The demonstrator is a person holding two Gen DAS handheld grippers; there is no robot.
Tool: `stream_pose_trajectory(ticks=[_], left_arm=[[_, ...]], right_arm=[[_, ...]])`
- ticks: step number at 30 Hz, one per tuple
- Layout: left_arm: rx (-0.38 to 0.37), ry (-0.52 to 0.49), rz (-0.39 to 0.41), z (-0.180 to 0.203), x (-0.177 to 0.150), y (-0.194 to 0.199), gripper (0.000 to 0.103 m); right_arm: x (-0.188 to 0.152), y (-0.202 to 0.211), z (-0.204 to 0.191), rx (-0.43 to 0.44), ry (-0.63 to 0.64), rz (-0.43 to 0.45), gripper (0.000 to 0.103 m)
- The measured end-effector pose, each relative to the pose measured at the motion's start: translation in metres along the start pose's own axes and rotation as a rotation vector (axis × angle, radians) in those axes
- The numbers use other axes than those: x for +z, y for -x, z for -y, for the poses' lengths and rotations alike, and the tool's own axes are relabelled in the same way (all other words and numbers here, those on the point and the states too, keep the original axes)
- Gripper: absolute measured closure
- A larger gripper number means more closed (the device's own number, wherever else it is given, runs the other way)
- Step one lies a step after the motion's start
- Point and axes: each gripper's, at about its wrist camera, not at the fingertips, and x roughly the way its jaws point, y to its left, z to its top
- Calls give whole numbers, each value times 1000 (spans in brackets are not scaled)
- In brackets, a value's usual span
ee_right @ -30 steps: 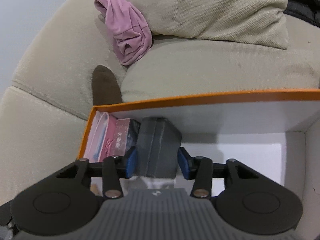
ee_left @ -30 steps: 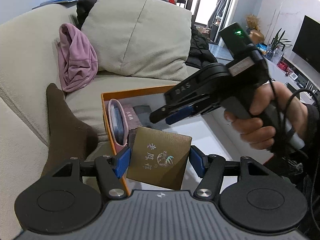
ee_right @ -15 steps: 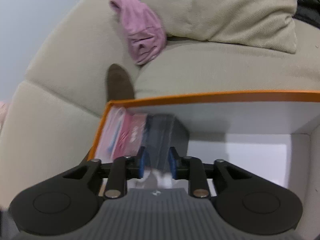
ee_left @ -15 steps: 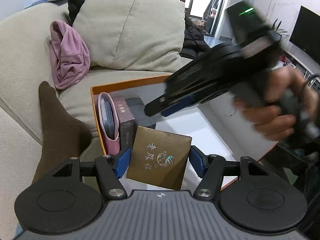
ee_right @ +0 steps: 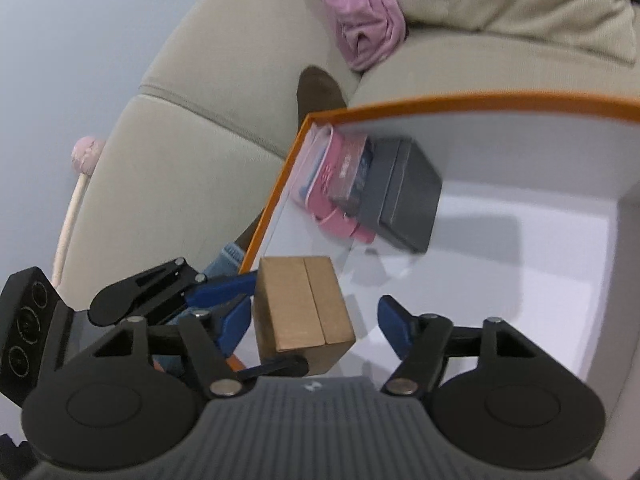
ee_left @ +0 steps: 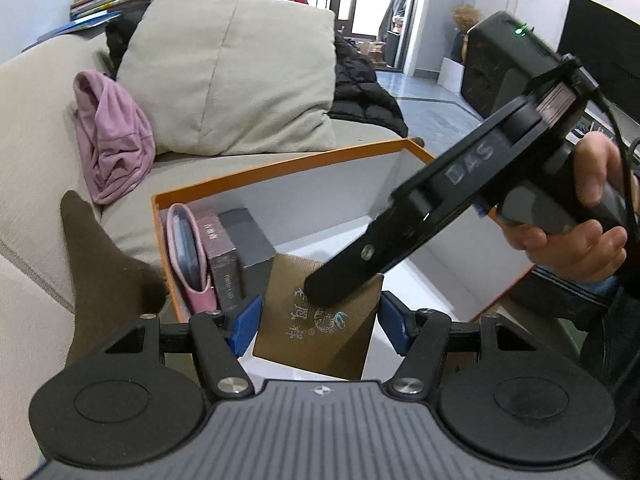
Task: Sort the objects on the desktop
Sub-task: 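Lower the grey box into the shoebox and open right while left lowers the gold box, then release the gold box in the shoebox with the left gripper and withdraw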
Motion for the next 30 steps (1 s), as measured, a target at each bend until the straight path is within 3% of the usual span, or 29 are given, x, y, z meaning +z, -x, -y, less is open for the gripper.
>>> stream_pose_trajectory(ticks=[1,7,11,15,20,21,23,26,30], left_arm=[[2,-1,-5,0,1,-1,30],[-16,48,-22,-7,3,-7,29],[29,42,-23,-8,1,-2,28],[104,71,6,-15,1,7,28],[228,186,-13,-37,5,12,29],[251,209,-33,-42,5,11,31],[277,244,-67,-50,4,8,46],[244,292,-88,-58,0,6,62],[203,306,-89,-61,-5,6,67]], right_arm=[[-3,1,1,16,-7,-7,47],[-3,4,4,-32,-39,28,50],[5,14,15,-160,-72,99,51],[16,13,16,-363,-33,156,51],[34,-12,9,-527,41,215,51],[37,-18,9,-539,49,222,51],[42,-29,10,-529,49,215,55],[43,-37,9,-478,59,199,55],[37,-27,6,-444,99,171,55]])
